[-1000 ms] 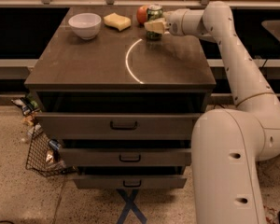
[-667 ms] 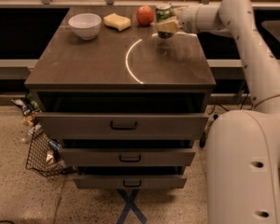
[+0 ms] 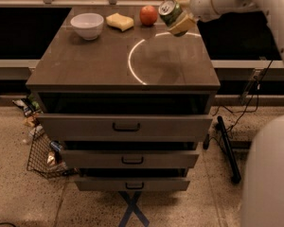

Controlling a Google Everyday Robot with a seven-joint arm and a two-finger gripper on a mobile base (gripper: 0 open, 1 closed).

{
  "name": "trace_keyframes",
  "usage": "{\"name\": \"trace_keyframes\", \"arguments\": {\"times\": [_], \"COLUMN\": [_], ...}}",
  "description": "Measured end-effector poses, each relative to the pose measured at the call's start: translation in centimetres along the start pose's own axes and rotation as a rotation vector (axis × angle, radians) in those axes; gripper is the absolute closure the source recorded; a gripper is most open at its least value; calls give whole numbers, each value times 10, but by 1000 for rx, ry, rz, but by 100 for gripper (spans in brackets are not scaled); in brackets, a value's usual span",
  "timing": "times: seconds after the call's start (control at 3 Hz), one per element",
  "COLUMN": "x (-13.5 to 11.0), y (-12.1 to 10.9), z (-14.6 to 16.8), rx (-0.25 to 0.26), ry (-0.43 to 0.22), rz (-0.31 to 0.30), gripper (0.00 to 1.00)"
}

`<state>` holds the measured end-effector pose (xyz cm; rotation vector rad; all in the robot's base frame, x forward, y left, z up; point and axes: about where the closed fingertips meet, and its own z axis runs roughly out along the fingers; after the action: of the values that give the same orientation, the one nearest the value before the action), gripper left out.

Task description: Knock green can over

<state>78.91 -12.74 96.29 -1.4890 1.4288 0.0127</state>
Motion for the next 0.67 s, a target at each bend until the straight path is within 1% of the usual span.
{"name": "trace_keyframes", "arguments": {"times": [0.33, 0.67], "x": [-46, -94], "y": [7, 22], "z": [-32, -42], "rx": [9, 20], "ry": [107, 201], "rz": [-321, -616], "gripper": [100, 100]}}
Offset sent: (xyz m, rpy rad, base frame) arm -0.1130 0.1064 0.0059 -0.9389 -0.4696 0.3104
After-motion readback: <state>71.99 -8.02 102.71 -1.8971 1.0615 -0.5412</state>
